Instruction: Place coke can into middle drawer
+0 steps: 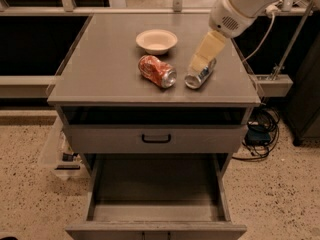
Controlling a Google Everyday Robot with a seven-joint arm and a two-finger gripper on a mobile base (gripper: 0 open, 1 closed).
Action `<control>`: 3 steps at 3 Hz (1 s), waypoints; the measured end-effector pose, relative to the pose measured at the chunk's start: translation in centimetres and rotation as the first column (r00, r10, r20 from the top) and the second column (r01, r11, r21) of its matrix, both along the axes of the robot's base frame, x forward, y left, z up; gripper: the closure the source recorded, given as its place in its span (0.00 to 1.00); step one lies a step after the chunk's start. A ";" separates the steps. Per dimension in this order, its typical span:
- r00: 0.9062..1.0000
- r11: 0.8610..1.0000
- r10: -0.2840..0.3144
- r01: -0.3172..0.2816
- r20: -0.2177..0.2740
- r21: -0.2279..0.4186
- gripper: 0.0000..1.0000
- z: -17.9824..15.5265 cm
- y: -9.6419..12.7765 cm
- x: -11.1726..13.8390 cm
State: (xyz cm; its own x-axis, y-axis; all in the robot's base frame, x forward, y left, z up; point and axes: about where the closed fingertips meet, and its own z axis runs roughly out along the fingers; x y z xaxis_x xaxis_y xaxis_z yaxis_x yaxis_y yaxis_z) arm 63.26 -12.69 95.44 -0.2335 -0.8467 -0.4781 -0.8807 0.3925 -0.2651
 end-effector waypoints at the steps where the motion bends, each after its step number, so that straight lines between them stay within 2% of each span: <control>1: 0.999 0.998 0.042 -0.041 -0.020 0.047 0.00 -0.9 4.6 3.1; 2: 0.995 0.993 0.086 -0.081 -0.052 0.088 0.00 -1.9 8.3 4.9; 3: 0.981 0.980 0.151 -0.132 -0.124 0.146 0.00 -3.7 12.6 5.5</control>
Offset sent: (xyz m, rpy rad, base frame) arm 0.0701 0.1544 -0.0327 0.1970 0.1797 0.1920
